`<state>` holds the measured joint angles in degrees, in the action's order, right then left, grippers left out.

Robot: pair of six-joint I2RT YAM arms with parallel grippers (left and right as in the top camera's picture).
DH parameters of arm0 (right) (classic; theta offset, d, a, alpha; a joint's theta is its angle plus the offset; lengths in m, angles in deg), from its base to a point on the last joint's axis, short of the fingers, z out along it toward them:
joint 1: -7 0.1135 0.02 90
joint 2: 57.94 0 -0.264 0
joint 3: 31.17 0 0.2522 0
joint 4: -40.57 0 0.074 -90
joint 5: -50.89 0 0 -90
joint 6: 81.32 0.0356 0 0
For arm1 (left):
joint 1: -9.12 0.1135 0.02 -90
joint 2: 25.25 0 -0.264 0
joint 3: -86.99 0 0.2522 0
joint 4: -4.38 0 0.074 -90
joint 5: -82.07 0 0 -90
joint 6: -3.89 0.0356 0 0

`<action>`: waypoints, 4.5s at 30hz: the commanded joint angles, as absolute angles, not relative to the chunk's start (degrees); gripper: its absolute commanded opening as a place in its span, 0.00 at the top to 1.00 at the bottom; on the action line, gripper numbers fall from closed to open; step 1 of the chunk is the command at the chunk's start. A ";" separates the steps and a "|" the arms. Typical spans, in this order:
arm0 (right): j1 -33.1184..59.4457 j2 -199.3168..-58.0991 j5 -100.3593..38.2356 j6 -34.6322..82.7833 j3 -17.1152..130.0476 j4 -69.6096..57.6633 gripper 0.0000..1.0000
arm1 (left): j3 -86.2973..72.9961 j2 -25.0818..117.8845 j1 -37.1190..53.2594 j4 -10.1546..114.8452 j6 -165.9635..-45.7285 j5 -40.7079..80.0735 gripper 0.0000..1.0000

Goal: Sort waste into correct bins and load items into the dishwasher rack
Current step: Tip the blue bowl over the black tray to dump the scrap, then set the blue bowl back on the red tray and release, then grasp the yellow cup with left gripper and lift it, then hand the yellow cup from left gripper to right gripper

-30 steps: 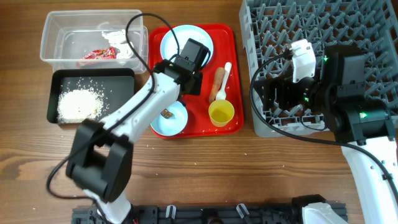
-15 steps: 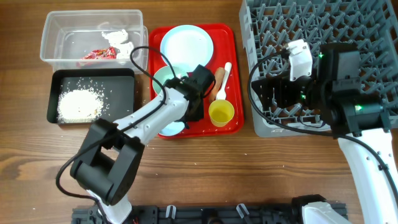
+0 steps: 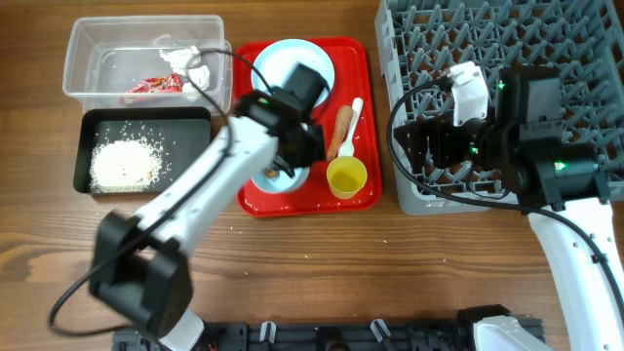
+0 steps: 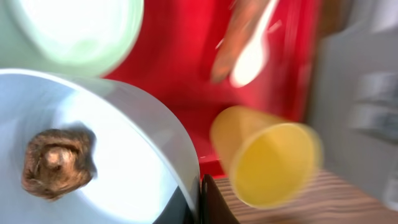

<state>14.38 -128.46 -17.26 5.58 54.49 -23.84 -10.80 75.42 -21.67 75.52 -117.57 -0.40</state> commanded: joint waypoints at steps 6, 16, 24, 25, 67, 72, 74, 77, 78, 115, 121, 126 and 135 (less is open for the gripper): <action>14.46 -128.87 -17.15 5.87 55.21 -23.16 0.00 | -12.29 69.89 6.51 74.04 -102.95 17.50 0.96; 14.49 -128.87 -17.15 5.87 55.21 -22.75 0.00 | -12.22 83.39 41.04 72.88 -91.93 64.25 0.96; 14.49 -128.87 -17.15 5.89 55.23 -23.03 0.00 | -12.22 93.10 45.30 73.27 -93.01 82.43 0.96; 14.49 -128.87 -17.15 5.89 55.23 -23.08 0.00 | -12.22 93.27 45.30 73.25 -93.03 82.43 0.96; 14.49 -128.87 -19.75 7.18 55.21 -22.84 0.00 | -2.98 74.96 -29.67 72.68 -114.08 -22.96 0.96; 14.46 -128.89 -19.75 7.16 55.23 -23.10 0.00 | 2.53 74.96 -29.67 65.06 -114.03 -22.74 0.96; 14.46 -128.87 -19.75 7.18 55.23 -23.36 0.00 | 3.69 74.96 -29.67 64.07 -114.01 -22.70 0.96; 14.46 -128.89 -19.75 7.22 55.21 -23.43 0.00 | 5.79 74.96 -29.67 63.31 -114.01 -21.89 0.95; 14.46 -128.87 -19.75 7.22 55.23 -23.45 0.00 | 6.22 74.96 -29.67 63.31 -114.01 -21.89 0.94; 14.49 -128.87 -19.73 7.38 55.21 -24.87 0.00 | -4.05 82.54 -29.64 57.78 -108.96 -2.52 0.96; 14.46 -128.98 -16.01 9.28 55.21 -21.96 0.00 | -4.05 77.01 -21.36 57.73 -109.31 13.98 0.96; 14.49 -131.74 -5.43 10.39 55.21 -16.34 0.00 | -4.05 72.97 -8.97 55.72 -109.27 39.81 0.96; 14.53 -143.93 23.37 10.20 55.21 -2.07 0.01 | -4.05 72.90 0.41 50.41 -109.00 67.11 0.96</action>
